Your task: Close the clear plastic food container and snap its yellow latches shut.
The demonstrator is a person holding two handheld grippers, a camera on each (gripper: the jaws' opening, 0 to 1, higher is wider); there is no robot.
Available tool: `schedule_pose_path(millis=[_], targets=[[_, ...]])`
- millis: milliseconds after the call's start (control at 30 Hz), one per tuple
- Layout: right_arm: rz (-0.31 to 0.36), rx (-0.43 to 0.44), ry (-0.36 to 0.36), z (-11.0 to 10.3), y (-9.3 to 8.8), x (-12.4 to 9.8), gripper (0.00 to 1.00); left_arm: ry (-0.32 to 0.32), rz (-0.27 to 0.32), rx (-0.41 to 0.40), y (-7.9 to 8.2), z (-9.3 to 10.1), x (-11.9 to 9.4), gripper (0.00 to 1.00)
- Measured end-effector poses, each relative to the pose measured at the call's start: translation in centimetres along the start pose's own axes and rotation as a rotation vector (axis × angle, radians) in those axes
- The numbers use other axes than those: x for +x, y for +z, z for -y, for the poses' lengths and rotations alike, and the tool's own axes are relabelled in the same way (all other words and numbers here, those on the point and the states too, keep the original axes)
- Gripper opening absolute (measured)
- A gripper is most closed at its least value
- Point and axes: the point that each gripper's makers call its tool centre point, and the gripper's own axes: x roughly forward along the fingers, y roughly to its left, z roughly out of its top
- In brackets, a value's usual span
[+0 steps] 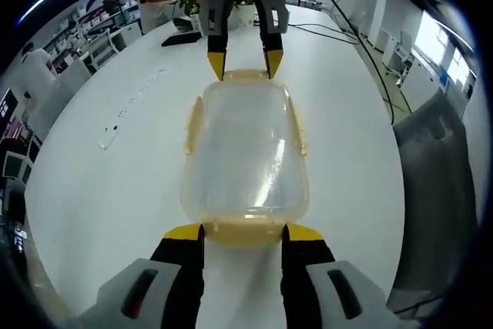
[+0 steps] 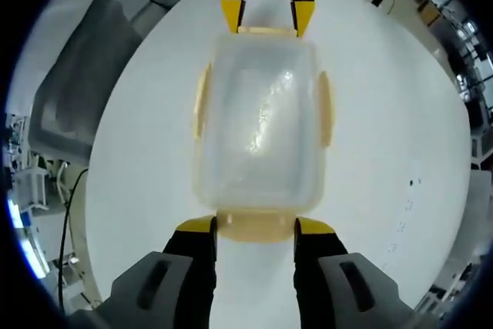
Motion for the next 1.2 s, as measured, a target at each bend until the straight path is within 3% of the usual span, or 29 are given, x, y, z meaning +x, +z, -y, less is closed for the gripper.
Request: schedule_pose_path(millis=[500,667,1000,1200], targets=[[-0.006,-0.020,0.009,0.0,-0.3,0.4,0.38,0.011,0.009,0.026,0.2,-0.2,-0.1,0.36],[-0.007,-0.017,0.016,-0.1,-0.4,0.5,0.45,0.008,0.011,0.024,0.2,-0.2,-0.2,0.37],[0.013,0.031,0.001,0.3,-0.5,-0.3,0.39,0.007,0.006,0.006,0.2,0.0,-0.8,0.39],[0.030,0.078,-0.028,0.4,0.0,-1.2,0.37,0.038,-0.011,-0.082,0.1,-0.2,-1.6,0.36]])
